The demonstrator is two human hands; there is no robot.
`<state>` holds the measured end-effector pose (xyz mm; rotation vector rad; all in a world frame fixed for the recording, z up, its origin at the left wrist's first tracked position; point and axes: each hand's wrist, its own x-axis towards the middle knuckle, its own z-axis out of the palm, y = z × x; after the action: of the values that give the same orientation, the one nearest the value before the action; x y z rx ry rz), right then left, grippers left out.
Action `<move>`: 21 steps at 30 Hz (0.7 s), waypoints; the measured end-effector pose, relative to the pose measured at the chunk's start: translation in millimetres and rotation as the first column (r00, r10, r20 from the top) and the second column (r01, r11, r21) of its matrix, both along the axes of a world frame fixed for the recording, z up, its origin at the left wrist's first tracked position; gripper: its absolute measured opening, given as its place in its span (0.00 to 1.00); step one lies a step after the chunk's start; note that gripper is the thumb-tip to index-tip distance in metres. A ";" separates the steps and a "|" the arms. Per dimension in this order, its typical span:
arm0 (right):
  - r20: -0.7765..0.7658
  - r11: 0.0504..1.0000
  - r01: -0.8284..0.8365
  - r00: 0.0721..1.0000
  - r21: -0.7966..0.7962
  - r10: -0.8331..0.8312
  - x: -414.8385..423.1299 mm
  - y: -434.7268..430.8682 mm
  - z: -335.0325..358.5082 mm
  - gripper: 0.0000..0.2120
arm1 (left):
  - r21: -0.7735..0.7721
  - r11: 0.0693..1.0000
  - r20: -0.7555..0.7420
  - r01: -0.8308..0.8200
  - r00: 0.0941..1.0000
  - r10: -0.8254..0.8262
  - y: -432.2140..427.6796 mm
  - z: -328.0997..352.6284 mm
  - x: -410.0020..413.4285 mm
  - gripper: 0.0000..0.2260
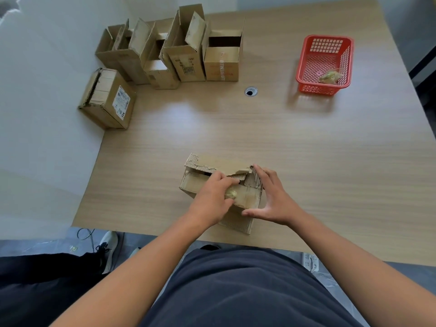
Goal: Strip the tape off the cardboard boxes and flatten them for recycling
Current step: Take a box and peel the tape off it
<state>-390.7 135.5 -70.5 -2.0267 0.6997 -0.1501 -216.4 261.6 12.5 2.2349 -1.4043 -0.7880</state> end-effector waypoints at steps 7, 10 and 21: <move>0.060 1.000 0.029 0.998 0.002 -0.029 0.0 13.4 -6.9 0.63 | -0.112 0.989 -0.003 -0.092 0.996 0.092 8.8 -13.0 6.5 0.09; 0.098 0.988 0.143 0.984 0.056 -0.148 2.7 24.3 -7.4 0.64 | -0.186 0.982 -0.058 -0.016 0.998 0.005 13.9 -12.3 8.3 0.10; 0.202 0.933 0.277 0.951 -0.229 -0.232 42.0 33.4 62.8 0.60 | -0.385 0.834 -0.589 -0.395 0.801 0.107 14.1 24.3 17.4 0.12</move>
<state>-348.7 168.9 -7.7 -2.1252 0.8676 -0.5893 -199.0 275.7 36.8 1.5766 -0.8607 -0.7780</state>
